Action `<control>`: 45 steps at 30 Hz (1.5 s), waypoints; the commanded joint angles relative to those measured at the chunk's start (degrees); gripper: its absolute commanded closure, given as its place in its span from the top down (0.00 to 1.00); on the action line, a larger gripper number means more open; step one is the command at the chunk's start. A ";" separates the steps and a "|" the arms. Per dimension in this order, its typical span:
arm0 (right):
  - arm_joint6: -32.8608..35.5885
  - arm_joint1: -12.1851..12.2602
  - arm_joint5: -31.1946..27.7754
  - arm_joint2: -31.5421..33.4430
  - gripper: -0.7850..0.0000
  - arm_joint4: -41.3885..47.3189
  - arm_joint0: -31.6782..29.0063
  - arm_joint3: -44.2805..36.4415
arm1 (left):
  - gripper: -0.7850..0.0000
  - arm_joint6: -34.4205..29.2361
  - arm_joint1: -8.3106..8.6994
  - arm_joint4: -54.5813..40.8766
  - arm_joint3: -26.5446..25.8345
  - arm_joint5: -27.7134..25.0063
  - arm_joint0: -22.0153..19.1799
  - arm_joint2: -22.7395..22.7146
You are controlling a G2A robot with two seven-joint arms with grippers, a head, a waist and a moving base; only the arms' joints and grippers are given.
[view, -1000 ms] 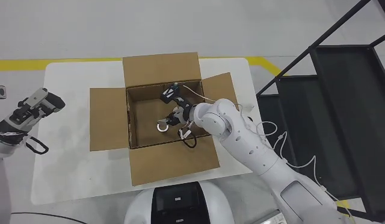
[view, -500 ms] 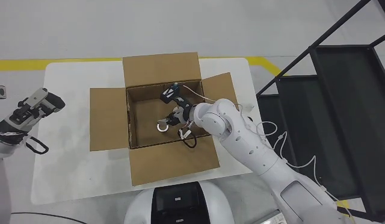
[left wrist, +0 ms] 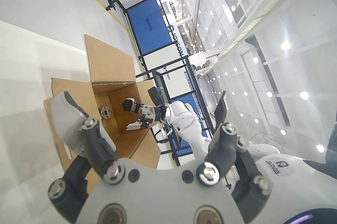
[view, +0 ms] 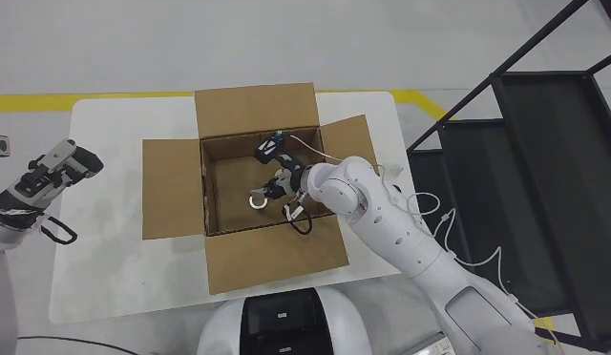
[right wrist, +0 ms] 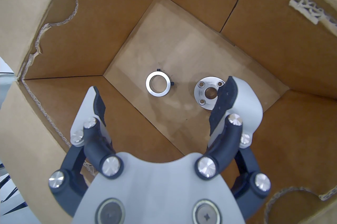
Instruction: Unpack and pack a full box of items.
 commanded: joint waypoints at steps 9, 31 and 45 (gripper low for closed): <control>0.00 0.00 0.00 0.00 1.00 0.00 0.00 0.00 | 1.00 0.00 0.00 0.00 0.00 0.00 0.00 0.00; 1.86 -1.12 4.02 -2.41 1.00 -3.13 4.09 8.31 | 1.00 0.00 0.00 0.00 0.00 0.00 0.00 0.00; -1.91 -5.06 7.32 -9.15 1.00 -2.52 10.07 22.30 | 1.00 0.00 0.00 0.00 0.00 0.00 0.00 0.00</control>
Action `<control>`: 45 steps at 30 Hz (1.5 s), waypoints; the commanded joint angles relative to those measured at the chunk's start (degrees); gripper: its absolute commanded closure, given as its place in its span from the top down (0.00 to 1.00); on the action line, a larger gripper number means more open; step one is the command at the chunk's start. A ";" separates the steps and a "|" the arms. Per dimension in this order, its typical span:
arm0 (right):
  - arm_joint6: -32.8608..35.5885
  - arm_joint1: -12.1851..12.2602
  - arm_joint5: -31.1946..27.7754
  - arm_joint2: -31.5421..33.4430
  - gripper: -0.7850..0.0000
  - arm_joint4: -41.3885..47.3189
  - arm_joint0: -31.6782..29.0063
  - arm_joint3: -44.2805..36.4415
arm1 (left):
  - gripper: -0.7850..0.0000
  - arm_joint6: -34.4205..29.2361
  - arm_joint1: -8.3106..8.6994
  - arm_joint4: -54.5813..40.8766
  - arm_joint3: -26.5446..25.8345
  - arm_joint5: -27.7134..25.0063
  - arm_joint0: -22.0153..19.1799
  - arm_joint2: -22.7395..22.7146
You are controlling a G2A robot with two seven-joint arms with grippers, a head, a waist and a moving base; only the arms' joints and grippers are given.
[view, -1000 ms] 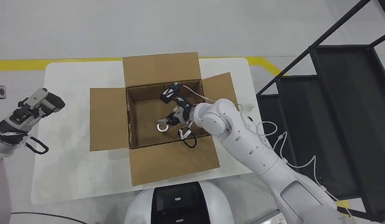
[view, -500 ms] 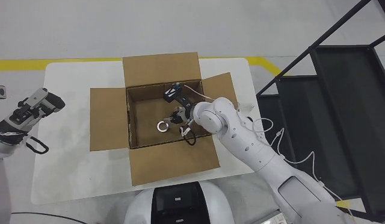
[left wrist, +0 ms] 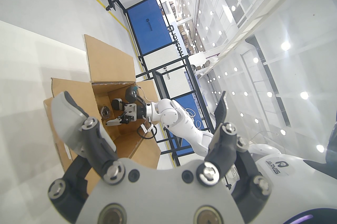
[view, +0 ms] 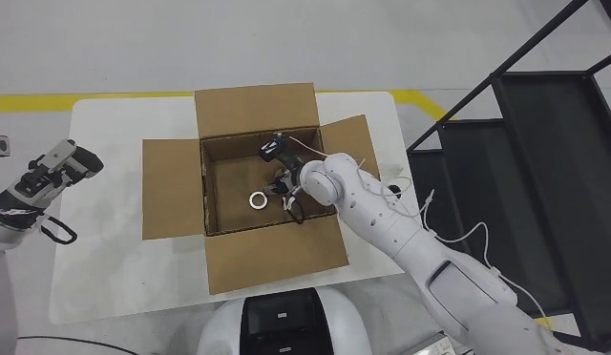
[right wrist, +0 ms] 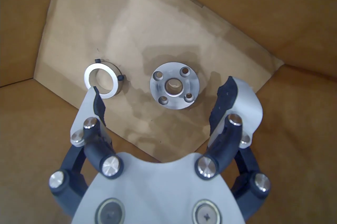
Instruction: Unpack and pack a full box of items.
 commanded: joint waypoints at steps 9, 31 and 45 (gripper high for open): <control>-0.01 -2.09 3.09 -2.41 0.87 -0.97 2.42 5.10 | 1.00 0.00 0.00 0.00 0.00 0.00 0.00 0.00; 2.89 -2.14 2.61 -0.08 0.00 -3.59 1.40 0.78 | 1.00 0.00 0.00 0.00 0.00 0.00 0.00 0.00; 19.35 5.79 -1.61 19.62 0.00 -10.86 -20.31 -43.99 | 1.00 0.00 0.00 0.00 0.00 0.00 0.00 0.00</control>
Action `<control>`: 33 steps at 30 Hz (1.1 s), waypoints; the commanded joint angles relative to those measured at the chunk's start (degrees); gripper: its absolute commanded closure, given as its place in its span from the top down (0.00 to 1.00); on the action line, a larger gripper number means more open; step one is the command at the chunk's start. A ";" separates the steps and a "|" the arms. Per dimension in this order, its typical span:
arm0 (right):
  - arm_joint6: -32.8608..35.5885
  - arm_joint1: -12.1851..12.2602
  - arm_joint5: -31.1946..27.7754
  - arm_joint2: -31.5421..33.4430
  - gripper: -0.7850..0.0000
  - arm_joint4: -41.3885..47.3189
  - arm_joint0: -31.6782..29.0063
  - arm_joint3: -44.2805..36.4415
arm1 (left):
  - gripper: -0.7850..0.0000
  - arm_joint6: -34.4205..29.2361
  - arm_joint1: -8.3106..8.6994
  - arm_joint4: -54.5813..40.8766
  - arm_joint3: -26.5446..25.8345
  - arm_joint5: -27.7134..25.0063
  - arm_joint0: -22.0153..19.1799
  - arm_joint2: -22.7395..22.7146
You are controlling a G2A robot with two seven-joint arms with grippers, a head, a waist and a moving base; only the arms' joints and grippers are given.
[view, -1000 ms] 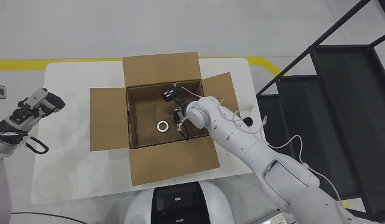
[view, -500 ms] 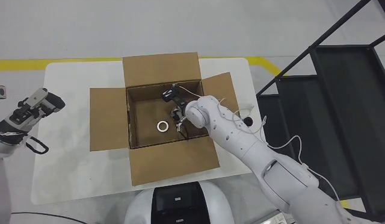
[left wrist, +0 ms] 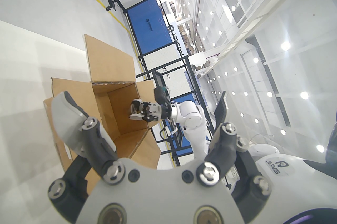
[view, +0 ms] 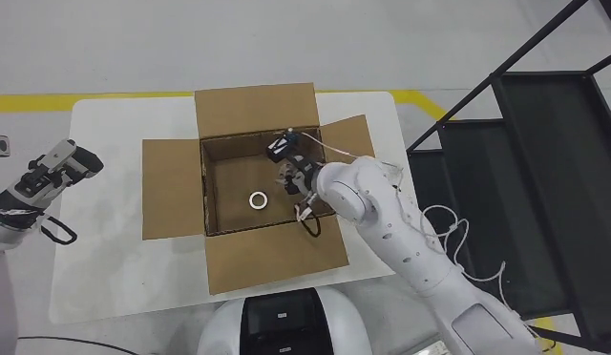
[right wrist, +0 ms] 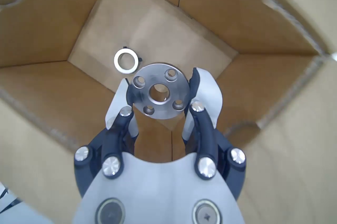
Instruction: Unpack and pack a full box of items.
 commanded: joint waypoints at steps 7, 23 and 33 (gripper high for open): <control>4.31 2.42 1.08 12.60 0.00 0.85 -13.16 -17.86 | 1.00 0.00 0.00 0.00 0.00 0.00 0.00 0.00; 2.52 3.13 2.30 17.72 0.00 1.58 -19.56 -23.09 | 1.00 0.00 0.00 0.00 0.00 0.00 0.00 0.00; 2.52 3.13 2.30 17.72 0.00 1.58 -19.56 -23.09 | 1.00 0.00 0.00 0.00 0.00 0.00 0.00 0.00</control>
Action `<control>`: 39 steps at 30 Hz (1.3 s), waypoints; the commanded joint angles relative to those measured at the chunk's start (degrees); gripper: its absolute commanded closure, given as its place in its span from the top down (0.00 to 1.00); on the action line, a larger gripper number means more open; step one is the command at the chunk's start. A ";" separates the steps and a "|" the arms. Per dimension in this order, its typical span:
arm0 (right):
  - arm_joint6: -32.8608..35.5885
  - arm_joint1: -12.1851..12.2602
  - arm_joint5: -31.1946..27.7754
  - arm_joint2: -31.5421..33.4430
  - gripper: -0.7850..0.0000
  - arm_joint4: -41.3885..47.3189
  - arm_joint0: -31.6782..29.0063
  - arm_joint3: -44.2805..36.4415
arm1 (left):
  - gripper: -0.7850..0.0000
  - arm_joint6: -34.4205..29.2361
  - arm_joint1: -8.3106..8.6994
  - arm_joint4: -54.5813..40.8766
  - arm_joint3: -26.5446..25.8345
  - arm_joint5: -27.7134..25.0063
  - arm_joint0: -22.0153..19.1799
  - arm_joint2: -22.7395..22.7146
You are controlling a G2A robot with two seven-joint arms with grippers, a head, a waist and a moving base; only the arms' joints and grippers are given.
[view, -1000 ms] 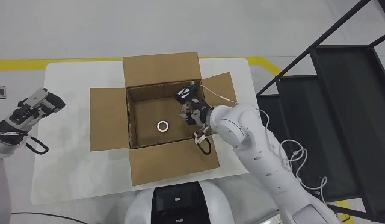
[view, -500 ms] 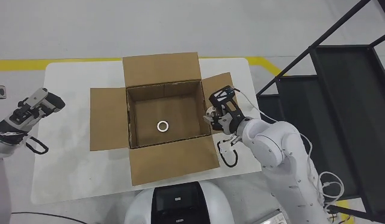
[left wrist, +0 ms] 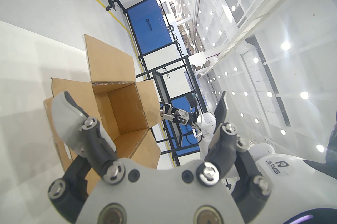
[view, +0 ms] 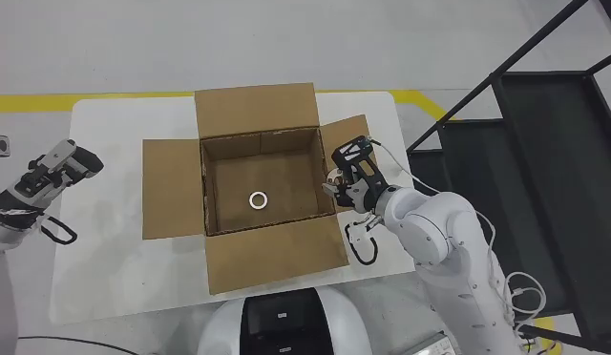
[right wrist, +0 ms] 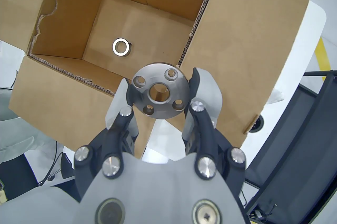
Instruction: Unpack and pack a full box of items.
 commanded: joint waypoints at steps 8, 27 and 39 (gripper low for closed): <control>-0.75 0.02 0.09 0.17 0.00 -0.13 -0.13 0.22 | 1.00 0.00 0.00 0.00 0.00 0.00 0.00 0.00; -4.09 1.34 8.80 24.32 0.00 11.48 -8.71 8.34 | 1.00 0.00 0.00 0.00 0.00 0.00 0.00 0.00; -12.15 1.03 11.01 20.24 0.00 14.37 -10.82 19.00 | 1.00 0.00 0.00 0.00 0.00 0.00 0.00 0.00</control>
